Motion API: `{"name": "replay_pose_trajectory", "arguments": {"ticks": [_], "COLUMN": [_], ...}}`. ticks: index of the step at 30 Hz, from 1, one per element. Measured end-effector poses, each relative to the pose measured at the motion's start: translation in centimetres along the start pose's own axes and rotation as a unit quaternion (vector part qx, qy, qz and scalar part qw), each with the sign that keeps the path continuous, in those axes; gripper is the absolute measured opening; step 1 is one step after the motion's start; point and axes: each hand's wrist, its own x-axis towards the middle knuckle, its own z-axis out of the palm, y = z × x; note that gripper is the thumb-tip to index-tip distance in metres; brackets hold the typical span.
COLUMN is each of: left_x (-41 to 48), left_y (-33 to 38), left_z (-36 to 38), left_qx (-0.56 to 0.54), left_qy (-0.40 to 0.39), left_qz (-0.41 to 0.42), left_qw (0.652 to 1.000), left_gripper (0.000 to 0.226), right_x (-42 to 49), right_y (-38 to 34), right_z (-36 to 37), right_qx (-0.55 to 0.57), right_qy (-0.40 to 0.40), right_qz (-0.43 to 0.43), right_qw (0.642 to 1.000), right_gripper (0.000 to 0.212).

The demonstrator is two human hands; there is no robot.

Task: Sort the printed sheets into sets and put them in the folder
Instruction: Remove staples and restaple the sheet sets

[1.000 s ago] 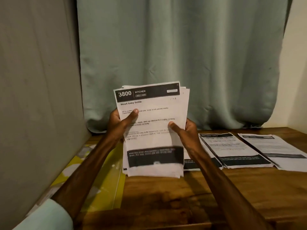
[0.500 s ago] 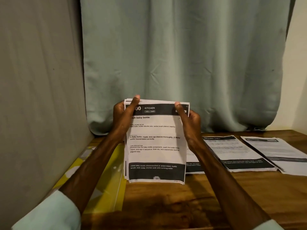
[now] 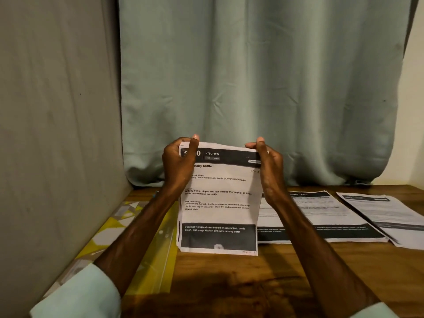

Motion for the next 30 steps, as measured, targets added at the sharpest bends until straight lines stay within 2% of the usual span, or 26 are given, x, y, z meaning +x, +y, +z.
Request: {"name": "replay_pose_trajectory", "arguments": {"ticks": [5,8,12,16,18,20,23,24,28,30], "left_x": [0.1,0.9,2.4,1.5,-0.2,-1.8,-3.6,-4.1,-4.0,-3.3], "left_y": [0.1,0.0,-0.3,-1.5,-3.1,-5.3,-7.8,-8.5,-9.2,-9.4], "left_z": [0.4,0.6,1.1,0.9,0.6,0.3,0.9,1.2,2.0,2.2], "left_qx": [0.007,0.029,0.085,0.143,0.231,0.308,0.321,0.318,0.279,0.272], "left_qy": [0.052,0.079,0.082,0.072,0.039,-0.050,-0.243,-0.277,-0.275,-0.283], "left_qz": [0.032,0.035,0.032,0.038,0.110,0.193,0.180,0.179,0.203,0.210], "left_qw": [0.998,0.996,0.992,0.986,0.966,0.930,0.898,0.889,0.898,0.896], "left_gripper": [0.026,0.032,0.044,0.025,0.036,0.047,0.052,0.049,0.019,0.017], "right_x": [-0.9,-1.5,-2.4,-3.2,-4.0,-5.0,-6.0,-6.2,-6.8,-6.9], "right_y": [0.7,2.1,3.4,5.4,6.8,8.7,11.2,12.1,14.0,14.8], "right_z": [-2.6,-4.1,-4.1,-4.1,-4.2,-4.3,-4.3,-4.4,-4.6,-4.7], "right_qx": [-0.007,-0.048,-0.049,-0.027,-0.020,-0.040,-0.072,-0.072,-0.110,-0.123], "right_qy": [-0.127,-0.200,-0.197,-0.190,-0.203,-0.225,-0.234,-0.233,-0.232,-0.226], "right_qz": [0.049,0.077,0.101,0.163,0.198,0.217,0.230,0.233,0.220,0.214], "right_qw": [0.991,0.976,0.974,0.968,0.959,0.949,0.942,0.941,0.941,0.942], "right_gripper": [0.060,0.029,0.020,0.023,0.023,0.024,0.027,0.029,0.028,0.026]}}
